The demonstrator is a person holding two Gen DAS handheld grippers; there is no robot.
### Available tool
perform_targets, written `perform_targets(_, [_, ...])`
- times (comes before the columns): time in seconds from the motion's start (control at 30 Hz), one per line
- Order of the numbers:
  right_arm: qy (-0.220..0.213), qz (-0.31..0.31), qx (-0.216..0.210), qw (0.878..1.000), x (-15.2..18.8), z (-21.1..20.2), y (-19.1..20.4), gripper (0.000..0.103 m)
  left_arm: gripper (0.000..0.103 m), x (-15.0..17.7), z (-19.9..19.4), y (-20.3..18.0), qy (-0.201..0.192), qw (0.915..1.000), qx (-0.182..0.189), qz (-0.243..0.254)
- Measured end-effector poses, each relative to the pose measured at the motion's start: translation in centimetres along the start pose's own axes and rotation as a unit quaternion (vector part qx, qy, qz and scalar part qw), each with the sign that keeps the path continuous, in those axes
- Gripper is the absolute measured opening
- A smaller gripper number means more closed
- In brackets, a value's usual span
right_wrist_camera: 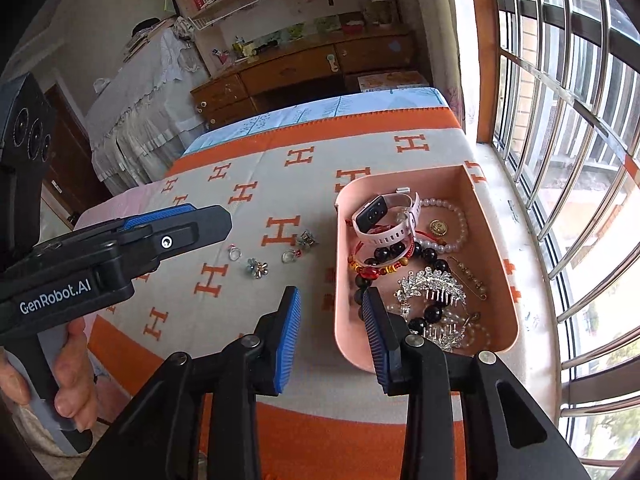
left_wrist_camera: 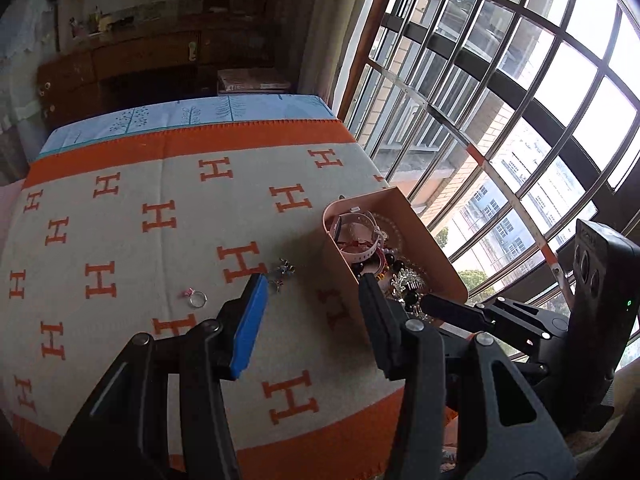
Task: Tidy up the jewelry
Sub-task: 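Withdraw both tools from the box toward the rings and flower brooches, then grasp a silver ring with the right tool while the left tool grasps the pink-stone ring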
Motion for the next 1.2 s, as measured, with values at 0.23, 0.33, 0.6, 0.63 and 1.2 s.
perform_targets(0.23, [0.008, -0.021, 0.003, 1.000, 0.2, 0.6, 2.6, 0.033, 0.045, 1.2, -1.0, 2.7, -0.005, 0.9998, -0.010, -0.016])
perform_targets(0.33, [0.014, -0.025, 0.002, 1.000, 0.1, 1.1, 3.2, 0.033, 0.045, 1.6, -1.1, 3.7, -0.003, 0.9997, -0.009, -0.022])
perform_targets(0.6, [0.028, -0.034, 0.021, 0.999, 0.1, 2.9, 5.1, 0.034, 0.045, 3.9, -0.6, 8.2, 0.015, 0.9978, -0.014, -0.063])
perform_targets(0.63, [0.029, -0.035, 0.024, 0.999, 0.1, 3.1, 5.3, 0.034, 0.045, 4.2, -0.5, 9.1, 0.018, 0.9972, -0.016, -0.071])
perform_targets(1.2, [0.060, 0.010, 0.011, 0.998, -0.3, 10.3, 5.1, 0.034, 0.046, 8.8, 5.5, 13.2, 0.087, 0.9903, -0.017, -0.107])
Point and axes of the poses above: each gripper's, at about its wrist camera, not at the fingertips, and z roughly the way its jaws point, y to its left, x to its underside, the point moved 10 cm from there along z, roughly the way its jaws point, and after that the axes turned 14 degrees about z, right-handed, at the moved point
